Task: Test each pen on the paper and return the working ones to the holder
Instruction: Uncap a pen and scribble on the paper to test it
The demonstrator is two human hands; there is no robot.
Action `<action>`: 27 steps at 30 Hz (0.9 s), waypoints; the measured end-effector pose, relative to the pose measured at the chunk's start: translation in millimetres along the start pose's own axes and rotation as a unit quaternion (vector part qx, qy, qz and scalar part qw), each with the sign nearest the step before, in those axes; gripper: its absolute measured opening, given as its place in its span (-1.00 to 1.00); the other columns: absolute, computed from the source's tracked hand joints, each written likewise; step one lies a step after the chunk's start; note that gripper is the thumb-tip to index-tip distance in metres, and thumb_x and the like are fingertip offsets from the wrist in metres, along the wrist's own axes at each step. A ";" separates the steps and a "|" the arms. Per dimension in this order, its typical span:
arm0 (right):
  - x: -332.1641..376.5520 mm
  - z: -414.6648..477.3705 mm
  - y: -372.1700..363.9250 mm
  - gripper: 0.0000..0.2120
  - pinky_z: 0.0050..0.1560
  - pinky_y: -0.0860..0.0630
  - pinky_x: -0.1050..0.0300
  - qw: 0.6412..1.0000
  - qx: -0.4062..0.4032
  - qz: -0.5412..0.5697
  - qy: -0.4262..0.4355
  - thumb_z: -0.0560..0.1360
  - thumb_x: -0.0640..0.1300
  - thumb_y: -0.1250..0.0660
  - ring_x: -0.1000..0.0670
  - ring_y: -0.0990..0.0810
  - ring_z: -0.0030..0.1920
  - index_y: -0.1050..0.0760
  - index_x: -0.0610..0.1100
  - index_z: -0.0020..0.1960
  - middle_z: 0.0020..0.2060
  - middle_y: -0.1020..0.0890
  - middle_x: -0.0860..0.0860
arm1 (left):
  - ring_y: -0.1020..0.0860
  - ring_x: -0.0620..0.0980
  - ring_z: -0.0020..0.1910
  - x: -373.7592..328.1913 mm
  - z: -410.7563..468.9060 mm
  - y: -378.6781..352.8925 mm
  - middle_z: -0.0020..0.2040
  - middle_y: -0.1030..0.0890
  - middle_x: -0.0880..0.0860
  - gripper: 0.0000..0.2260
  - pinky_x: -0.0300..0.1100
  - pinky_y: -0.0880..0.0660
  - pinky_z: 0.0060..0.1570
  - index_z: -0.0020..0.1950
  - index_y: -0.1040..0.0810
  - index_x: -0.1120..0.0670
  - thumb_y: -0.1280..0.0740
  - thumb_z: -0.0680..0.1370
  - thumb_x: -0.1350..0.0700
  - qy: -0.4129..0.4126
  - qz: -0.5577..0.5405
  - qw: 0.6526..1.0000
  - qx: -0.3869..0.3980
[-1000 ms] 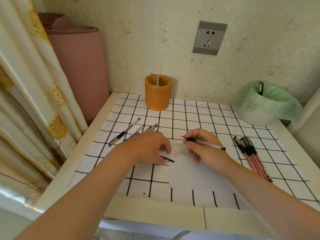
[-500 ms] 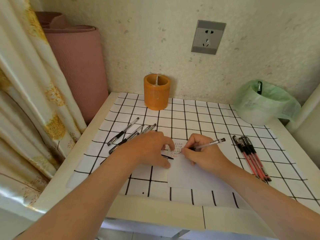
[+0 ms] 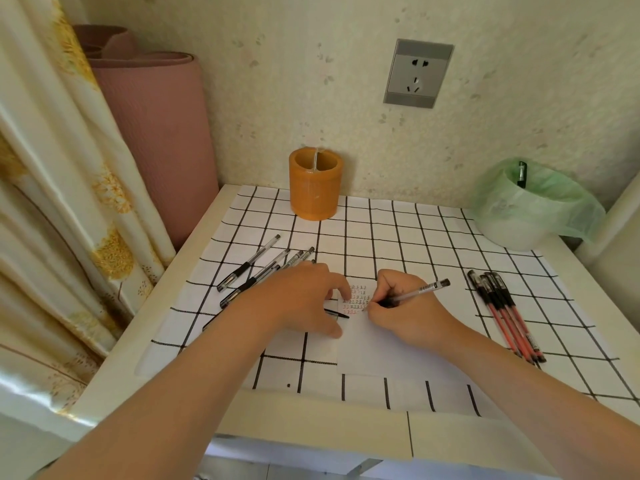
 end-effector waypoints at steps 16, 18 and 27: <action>2.3 -0.2 -1.8 -0.80 -0.51 -0.27 0.19 1.000 0.013 0.013 -0.007 0.42 -0.42 -0.39 0.14 -0.39 -0.49 -0.42 -0.25 -0.28 -0.47 -0.54 0.13 | -0.41 -0.10 0.09 -1.0 -0.7 0.3 0.01 -0.45 -0.17 -0.49 -0.04 -0.49 0.10 0.27 -0.47 -0.26 -0.52 0.36 -0.19 0.004 -0.002 1.000 0.009; 0.5 -0.5 -1.1 -0.79 -0.50 -0.26 0.19 1.000 0.010 0.015 -0.017 0.42 -0.42 -0.38 0.12 -0.38 -0.49 -0.41 -0.24 -0.28 -0.48 -0.53 0.12 | -0.41 -0.09 0.10 -1.3 -0.9 0.3 0.02 -0.45 -0.17 -0.49 -0.04 -0.49 0.11 0.27 -0.47 -0.25 -0.51 0.36 -0.19 0.005 -0.002 1.000 0.009; -0.2 2.5 14.0 -0.90 -0.56 -0.38 0.14 0.993 -0.052 0.089 -0.056 0.53 -0.35 -0.36 -0.07 -0.50 -0.45 -0.58 -0.18 -0.06 -0.38 -0.60 -0.16 | -0.44 -0.13 0.17 6.4 0.4 0.8 0.09 -0.45 -0.15 -0.79 -0.30 -0.45 0.04 0.11 -0.60 -0.09 -0.47 0.49 0.01 0.000 -0.030 1.000 0.007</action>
Point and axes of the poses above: each hand's wrist, its own z-axis towards the middle knuckle, its own y-axis out of the back of the hand, x = y × z, the point moved 10 cm from there along z, towards the middle knuckle
